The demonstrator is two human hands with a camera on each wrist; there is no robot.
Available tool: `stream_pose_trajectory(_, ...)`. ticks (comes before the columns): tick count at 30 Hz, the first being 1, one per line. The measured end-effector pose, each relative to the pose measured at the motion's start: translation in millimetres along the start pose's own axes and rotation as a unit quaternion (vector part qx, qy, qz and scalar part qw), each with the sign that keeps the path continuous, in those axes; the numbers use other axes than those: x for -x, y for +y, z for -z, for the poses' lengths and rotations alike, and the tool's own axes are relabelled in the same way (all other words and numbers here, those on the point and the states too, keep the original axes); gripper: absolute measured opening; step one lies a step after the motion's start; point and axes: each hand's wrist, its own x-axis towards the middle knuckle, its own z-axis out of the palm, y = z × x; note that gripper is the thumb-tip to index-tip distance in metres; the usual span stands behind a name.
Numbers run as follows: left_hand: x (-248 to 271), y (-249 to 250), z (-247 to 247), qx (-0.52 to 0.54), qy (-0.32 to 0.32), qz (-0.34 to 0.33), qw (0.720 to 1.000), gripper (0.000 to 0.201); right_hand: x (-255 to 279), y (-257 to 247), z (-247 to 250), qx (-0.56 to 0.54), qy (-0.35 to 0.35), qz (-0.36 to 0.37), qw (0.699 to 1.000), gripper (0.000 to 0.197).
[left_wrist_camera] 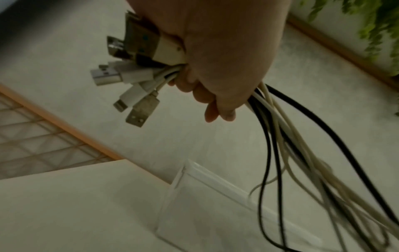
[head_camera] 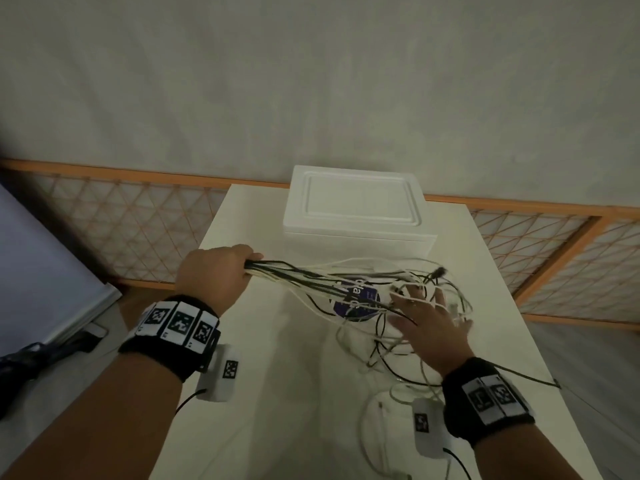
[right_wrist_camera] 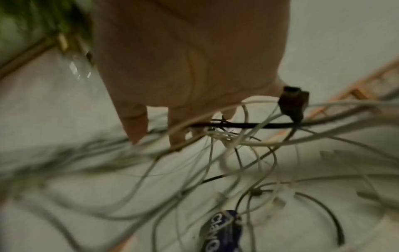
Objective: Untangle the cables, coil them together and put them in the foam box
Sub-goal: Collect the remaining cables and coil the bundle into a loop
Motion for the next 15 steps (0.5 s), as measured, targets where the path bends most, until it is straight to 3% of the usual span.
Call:
stream_pose_trajectory(1, 1.6, -5.4, -1.5, -0.012, -0.016, 0.018, 1.0, 0.019, 0.3, 3.1, 3.3, -0.018, -0.019, -0.02, 0.999, 0.036)
stream_pose_trajectory(3, 4.0, -10.4, -4.1, -0.022, -0.038, 0.038, 0.998, 0.02, 1.5, 7.8, 3.6, -0.005, -0.05, -0.082, 0.995, 0.044)
stream_pose_trajectory(6, 4.7, -10.0, -6.1, -0.02, -0.049, 0.038, 0.998, 0.019, 5.5, 13.4, -8.6, 0.133, -0.073, -0.105, 0.983, 0.039)
stream_pose_trajectory(11, 6.5, -10.0, -0.2, -0.016, -0.036, 0.026, 0.999, 0.02, 13.9, 19.9, -17.5, 0.192, -0.049, -0.099, 0.975, 0.087)
stream_pose_trajectory(13, 6.8, -9.9, 3.9, -0.011, -0.016, 0.026, 0.999, 0.02, 12.2, 20.5, -8.7, 0.196, 0.004, -0.096, 0.976, 0.084)
stream_pose_trajectory(15, 6.8, -8.7, 7.8, -0.002, -0.012, 0.038, 0.999, 0.024, 7.9, 21.7, 3.0, 0.156, 0.022, -0.089, 0.983, 0.066)
